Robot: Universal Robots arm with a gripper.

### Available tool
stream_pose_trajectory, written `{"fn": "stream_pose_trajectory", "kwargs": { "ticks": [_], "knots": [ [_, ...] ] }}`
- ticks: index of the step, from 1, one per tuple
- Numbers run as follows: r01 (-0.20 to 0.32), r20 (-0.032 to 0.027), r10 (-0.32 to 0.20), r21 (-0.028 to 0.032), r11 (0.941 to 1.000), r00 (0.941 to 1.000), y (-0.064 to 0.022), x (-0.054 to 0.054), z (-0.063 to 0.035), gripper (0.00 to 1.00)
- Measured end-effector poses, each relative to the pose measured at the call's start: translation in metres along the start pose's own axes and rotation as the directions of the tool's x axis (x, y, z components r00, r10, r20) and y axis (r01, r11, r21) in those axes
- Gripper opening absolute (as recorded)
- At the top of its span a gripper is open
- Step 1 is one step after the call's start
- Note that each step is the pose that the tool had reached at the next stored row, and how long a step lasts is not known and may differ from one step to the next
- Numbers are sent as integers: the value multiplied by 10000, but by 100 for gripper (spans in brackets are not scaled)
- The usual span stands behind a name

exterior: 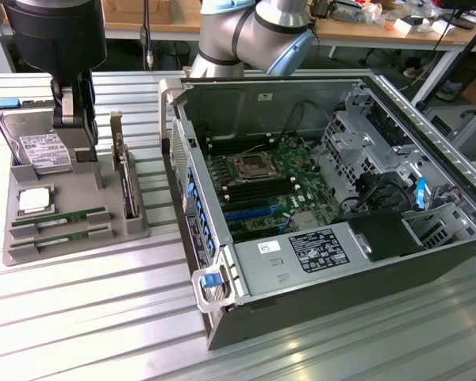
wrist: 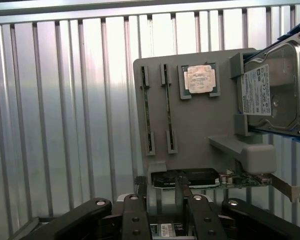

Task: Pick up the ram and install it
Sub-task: 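Pick up the ram and move it above insertion slot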

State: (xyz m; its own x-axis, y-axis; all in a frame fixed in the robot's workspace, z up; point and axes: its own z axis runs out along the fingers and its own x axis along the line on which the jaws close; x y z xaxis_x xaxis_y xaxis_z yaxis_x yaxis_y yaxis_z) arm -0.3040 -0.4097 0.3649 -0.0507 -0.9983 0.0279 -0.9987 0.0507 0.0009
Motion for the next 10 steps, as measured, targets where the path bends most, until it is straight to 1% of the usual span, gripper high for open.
{"fn": "stream_pose_trajectory", "kwargs": {
  "ticks": [10],
  "knots": [
    [0,0,0,-1,10000,10000,0,-2,71,36]
  ]
}}
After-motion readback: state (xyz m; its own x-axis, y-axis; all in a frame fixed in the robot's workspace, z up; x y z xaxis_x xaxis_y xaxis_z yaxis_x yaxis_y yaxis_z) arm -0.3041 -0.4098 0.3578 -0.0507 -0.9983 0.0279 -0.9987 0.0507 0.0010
